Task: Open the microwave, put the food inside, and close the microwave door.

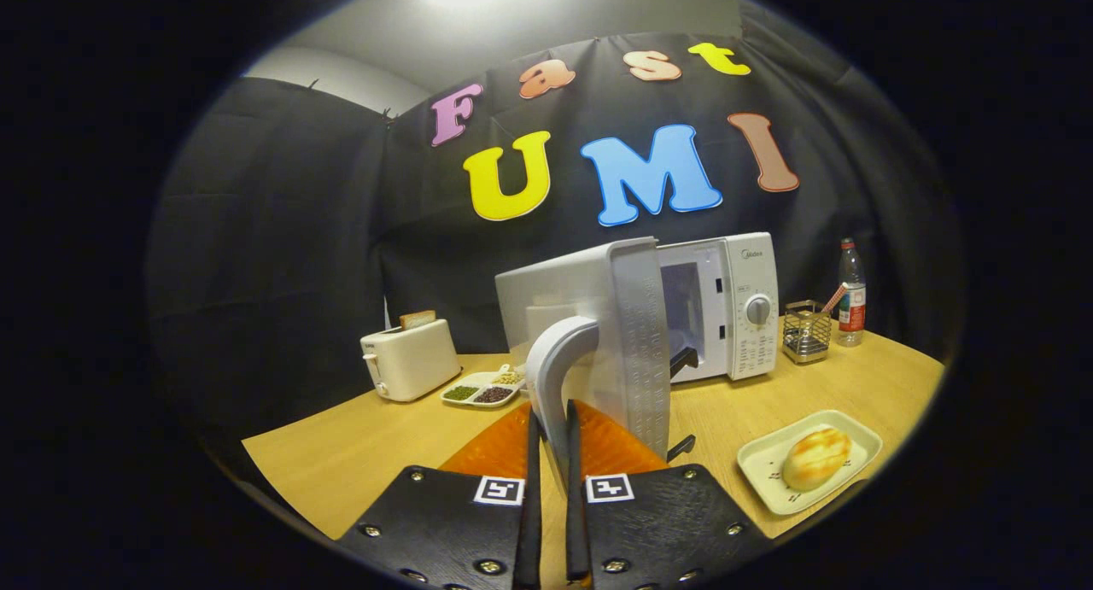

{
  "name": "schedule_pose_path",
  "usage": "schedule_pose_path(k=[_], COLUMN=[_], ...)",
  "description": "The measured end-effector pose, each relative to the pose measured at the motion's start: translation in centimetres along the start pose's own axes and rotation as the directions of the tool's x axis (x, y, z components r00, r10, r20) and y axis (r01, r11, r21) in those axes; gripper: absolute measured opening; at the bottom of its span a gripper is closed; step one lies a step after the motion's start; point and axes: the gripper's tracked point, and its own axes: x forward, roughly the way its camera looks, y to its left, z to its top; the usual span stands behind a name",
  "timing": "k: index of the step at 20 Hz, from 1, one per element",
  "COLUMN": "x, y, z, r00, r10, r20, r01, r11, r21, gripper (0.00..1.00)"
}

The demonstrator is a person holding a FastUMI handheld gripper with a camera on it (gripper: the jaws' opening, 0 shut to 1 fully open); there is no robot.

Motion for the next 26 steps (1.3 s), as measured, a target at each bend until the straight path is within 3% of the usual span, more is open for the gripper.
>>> schedule_pose_path(k=[8, 11, 14, 18, 23, 26], x=[-0.3, 0.1, 0.0, -0.6, -3.5, -6.4], y=[7.9, 11.6, 13.8, 15.6, 15.7, 13.0], z=[-1.5, -2.3, -3.7, -7.9, -5.5, -1.7], r00=[0.983, 0.976, 0.977, 0.994, 0.986, 0.976], r10=[-0.153, -0.167, -0.15, -0.084, -0.011, -0.002], r20=[0.098, 0.143, 0.152, 0.074, 0.169, 0.219], r01=[0.161, 0.187, 0.175, 0.097, 0.049, 0.038], r11=[0.984, 0.972, 0.97, 0.978, 0.974, 0.986], r21=[-0.08, -0.141, -0.166, -0.183, -0.221, -0.16], gripper=[0.12, 0.11, 0.11, 0.11, 0.1, 0.1])
